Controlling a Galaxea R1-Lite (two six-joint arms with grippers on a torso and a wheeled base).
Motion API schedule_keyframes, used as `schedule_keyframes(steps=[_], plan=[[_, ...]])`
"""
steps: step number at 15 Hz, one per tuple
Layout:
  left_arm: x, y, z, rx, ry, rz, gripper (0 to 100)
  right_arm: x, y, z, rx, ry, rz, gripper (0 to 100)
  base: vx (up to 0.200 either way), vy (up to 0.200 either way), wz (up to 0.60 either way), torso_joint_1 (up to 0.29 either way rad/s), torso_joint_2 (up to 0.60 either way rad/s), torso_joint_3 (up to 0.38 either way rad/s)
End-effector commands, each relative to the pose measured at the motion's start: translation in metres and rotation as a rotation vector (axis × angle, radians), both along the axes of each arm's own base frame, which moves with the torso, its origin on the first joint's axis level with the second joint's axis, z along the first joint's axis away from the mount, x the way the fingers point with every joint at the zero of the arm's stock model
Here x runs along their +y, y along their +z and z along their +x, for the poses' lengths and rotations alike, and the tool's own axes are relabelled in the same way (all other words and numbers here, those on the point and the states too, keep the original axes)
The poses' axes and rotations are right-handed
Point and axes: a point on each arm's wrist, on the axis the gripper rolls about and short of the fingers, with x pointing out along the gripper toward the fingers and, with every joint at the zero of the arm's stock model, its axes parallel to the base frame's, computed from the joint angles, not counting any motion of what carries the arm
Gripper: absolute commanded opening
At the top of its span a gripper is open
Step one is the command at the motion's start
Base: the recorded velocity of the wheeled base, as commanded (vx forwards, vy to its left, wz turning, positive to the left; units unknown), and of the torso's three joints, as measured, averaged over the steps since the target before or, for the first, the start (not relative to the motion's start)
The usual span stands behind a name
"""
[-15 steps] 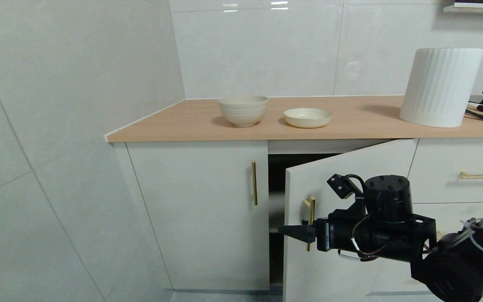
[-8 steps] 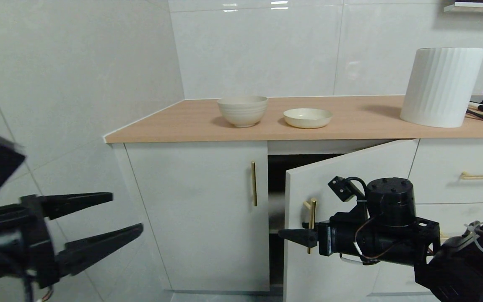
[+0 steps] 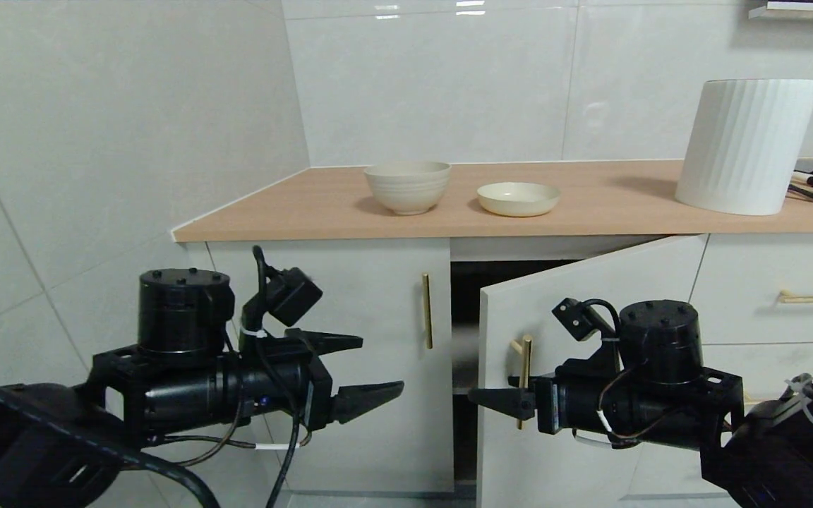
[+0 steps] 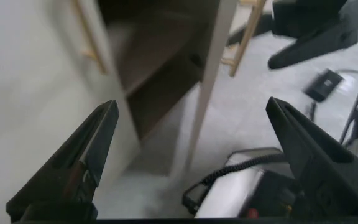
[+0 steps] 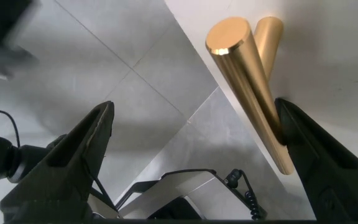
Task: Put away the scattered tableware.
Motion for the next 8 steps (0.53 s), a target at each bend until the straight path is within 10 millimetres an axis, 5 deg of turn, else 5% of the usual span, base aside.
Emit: schedule_keyframes(steps=[1, 8], plan=[[-0.014, -0.038, 0.0, 0.079, -0.046, 0.029, 0, 0.007, -0.001, -0.007, -0.001, 0.031, 0.001, 100, 0.0, 0.0, 0.0, 0.0, 0.0, 0.0], [-0.052, -0.049, 0.042, 0.009, 0.084, -0.148, 0, 0.007, -0.001, -0.007, -0.002, 0.031, 0.002, 100, 0.0, 0.0, 0.0, 0.0, 0.0, 0.0]])
